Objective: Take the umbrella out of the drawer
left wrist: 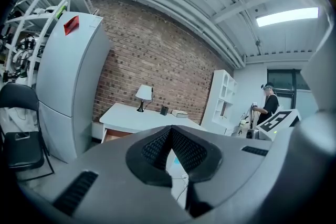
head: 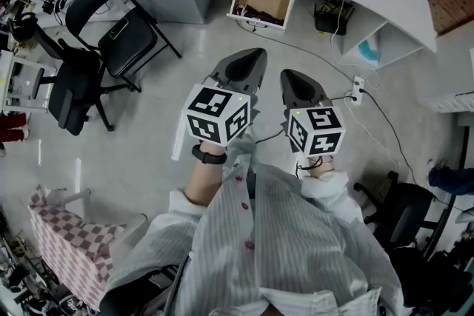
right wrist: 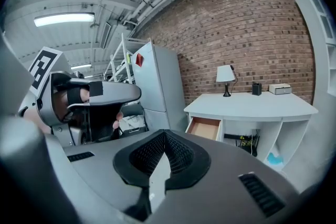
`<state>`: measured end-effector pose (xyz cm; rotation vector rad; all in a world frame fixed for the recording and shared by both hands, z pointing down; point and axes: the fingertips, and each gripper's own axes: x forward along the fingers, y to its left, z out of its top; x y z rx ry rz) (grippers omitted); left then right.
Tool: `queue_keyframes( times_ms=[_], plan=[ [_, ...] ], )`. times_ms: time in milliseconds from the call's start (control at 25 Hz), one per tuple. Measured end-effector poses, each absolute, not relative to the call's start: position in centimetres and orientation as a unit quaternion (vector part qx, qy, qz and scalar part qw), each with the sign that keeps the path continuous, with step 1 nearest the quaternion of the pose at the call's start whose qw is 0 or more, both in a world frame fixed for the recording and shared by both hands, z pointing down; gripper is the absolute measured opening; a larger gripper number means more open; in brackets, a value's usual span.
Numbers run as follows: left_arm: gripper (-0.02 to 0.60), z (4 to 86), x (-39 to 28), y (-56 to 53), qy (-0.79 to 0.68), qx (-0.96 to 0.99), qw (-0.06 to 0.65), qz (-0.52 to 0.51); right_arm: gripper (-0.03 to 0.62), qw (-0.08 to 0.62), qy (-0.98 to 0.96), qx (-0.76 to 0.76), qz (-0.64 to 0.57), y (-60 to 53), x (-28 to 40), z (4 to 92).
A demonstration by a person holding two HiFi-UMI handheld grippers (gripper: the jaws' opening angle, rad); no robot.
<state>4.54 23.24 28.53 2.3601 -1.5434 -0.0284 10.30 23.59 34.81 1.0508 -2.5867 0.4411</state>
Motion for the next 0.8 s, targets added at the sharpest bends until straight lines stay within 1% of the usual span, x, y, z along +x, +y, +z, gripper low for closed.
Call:
queue_keyframes(
  times_ms=[400,800],
  plan=[
    [0.009,29.8,0.1,16.7,-0.526,0.837,0.152,0.010,0.035,0.154,-0.898,0.384,0.150,16.7,5.0,35.0],
    [0.009,31.6,-3.6,15.1,-0.522,0.836,0.166,0.018,0.035,0.167,-0.889,0.396,0.157,14.6,2.0,36.2]
  ],
)
